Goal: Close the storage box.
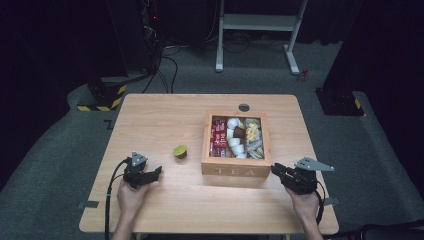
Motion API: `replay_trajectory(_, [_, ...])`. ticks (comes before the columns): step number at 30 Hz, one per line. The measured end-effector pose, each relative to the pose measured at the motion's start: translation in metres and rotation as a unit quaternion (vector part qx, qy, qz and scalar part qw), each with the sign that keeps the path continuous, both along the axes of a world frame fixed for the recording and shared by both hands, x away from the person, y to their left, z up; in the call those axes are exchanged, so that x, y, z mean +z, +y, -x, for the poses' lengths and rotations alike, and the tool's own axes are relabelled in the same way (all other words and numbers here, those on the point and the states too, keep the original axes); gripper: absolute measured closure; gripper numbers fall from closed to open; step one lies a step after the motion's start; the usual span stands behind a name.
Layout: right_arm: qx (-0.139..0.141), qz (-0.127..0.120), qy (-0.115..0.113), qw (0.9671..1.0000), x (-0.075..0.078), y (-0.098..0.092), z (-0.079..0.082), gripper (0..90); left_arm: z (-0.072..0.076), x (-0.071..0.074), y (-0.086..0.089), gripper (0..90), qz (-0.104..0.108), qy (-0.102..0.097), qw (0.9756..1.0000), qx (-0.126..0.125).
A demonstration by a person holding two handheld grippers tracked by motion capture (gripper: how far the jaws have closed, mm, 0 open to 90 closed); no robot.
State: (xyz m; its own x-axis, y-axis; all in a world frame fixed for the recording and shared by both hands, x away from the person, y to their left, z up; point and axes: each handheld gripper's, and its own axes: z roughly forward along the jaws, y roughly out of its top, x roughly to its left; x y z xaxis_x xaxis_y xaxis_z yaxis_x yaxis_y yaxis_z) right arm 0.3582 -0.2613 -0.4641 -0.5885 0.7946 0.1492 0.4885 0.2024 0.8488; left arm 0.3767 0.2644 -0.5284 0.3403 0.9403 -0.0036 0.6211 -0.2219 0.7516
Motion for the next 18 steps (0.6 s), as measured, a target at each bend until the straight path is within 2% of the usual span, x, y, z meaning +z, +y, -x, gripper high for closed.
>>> replay_trajectory(6, [-0.003,-0.004,-0.011,0.9999,0.006,-0.002,-0.001,75.5,0.000,0.000,0.000,28.7,0.000,0.000,1.0000,0.000])
replay_trajectory(18, [-0.038,-0.026,-0.026,0.9986,0.009,-0.021,-0.005,70.2,0.000,0.000,0.000,28.6,0.000,0.000,1.0000,0.000])
